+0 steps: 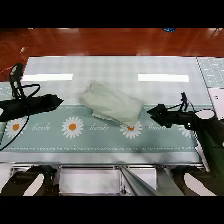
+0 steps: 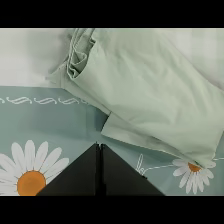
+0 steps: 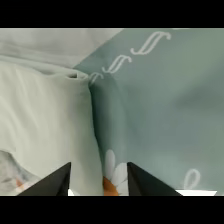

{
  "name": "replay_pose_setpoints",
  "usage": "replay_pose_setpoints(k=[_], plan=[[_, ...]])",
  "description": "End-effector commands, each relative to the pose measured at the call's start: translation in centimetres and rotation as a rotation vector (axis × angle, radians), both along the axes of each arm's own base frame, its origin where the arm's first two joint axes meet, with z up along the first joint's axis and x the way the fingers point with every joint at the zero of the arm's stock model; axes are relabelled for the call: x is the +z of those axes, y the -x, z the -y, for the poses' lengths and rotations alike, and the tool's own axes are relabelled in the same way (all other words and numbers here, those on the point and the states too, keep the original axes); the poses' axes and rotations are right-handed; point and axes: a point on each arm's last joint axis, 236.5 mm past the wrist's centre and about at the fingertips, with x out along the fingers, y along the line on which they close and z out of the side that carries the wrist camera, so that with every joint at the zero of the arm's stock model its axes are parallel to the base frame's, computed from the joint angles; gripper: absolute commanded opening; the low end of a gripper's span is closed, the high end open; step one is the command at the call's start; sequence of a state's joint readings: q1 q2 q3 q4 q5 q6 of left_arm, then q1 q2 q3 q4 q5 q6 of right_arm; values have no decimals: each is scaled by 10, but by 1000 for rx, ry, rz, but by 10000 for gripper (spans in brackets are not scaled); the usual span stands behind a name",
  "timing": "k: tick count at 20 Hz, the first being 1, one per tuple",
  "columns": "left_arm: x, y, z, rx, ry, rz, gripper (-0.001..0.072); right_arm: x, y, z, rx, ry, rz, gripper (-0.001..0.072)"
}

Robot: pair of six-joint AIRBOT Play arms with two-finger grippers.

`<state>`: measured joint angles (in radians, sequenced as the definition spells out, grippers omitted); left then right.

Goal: Fold the shirts.

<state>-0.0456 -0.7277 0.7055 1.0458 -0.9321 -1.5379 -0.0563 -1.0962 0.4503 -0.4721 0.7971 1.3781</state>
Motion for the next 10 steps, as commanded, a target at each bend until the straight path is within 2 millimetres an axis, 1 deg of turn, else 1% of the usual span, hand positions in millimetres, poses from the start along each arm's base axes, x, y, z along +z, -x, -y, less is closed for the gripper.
replay_pose_setpoints(k=[1, 3, 4, 7, 10], plan=[[-2, -1, 0, 3, 0, 1, 19, -12, 0, -25, 26, -109, -29, 418], [-1, -2, 0, 7, 0, 7, 19, -21, 3, -44, 94, -98, -51, 419], [-1, -2, 0, 8, 1, 8, 19, -24, 1, -55, 122, -93, -56, 418], [-1, -2, 0, 10, 3, 7, 19, -26, -13, -81, 180, -89, -65, 418], [-1, -2, 0, 10, 3, 7, 19, -33, -28, -106, 227, -92, -89, 411]])
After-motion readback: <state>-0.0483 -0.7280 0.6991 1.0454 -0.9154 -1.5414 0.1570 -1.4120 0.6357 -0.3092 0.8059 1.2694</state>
